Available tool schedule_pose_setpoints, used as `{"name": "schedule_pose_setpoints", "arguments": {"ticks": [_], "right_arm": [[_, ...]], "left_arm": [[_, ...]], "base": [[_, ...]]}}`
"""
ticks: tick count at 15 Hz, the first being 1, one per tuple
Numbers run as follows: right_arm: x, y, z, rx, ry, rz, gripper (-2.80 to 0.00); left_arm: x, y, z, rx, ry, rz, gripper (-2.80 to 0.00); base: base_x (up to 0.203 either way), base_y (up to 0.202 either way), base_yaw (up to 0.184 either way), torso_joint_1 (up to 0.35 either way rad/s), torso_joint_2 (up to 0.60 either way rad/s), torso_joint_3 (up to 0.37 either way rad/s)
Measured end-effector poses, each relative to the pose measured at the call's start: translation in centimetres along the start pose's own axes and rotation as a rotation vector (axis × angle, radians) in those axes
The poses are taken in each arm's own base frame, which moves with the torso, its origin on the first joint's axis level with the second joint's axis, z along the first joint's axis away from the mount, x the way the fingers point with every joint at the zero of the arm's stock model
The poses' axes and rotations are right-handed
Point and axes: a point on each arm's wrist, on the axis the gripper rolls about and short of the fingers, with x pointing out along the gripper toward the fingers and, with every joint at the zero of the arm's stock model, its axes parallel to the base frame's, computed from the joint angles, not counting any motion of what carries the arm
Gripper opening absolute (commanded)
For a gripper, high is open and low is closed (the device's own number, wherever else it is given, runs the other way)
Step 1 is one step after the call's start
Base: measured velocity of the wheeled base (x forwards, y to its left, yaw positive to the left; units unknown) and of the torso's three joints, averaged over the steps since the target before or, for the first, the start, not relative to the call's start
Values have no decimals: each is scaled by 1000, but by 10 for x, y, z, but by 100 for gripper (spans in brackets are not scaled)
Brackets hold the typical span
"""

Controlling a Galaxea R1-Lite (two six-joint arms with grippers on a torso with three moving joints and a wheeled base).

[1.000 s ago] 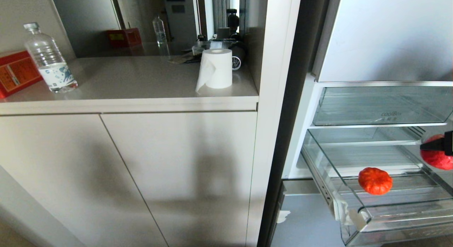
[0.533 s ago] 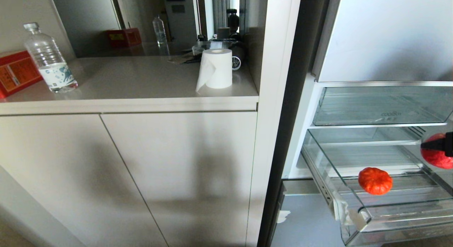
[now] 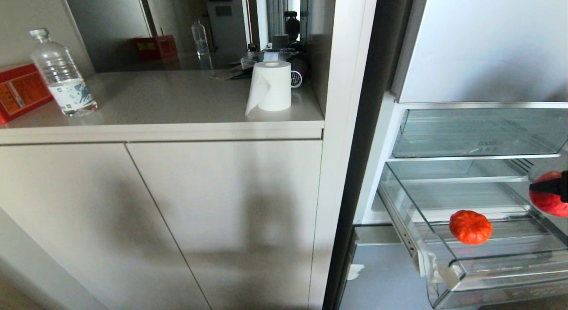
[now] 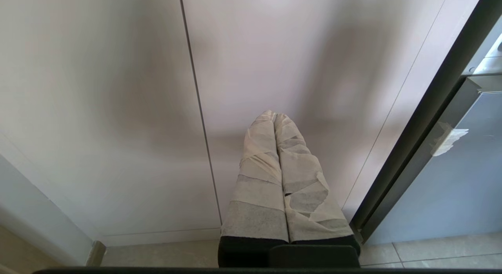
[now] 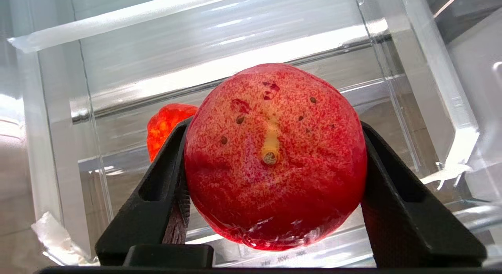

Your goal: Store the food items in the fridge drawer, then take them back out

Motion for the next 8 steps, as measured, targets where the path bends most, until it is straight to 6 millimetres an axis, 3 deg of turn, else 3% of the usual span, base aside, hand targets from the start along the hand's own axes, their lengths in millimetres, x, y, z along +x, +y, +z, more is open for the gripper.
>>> {"name": "schedule_pose_setpoints", "arguments": {"ticks": [8], "right_arm": [[-3,-3,-3,8,1,-19,-280]], "left_arm": [[0,0,0,0,0,0,-280]], "base": [[0,0,0,0,0,0]]}}
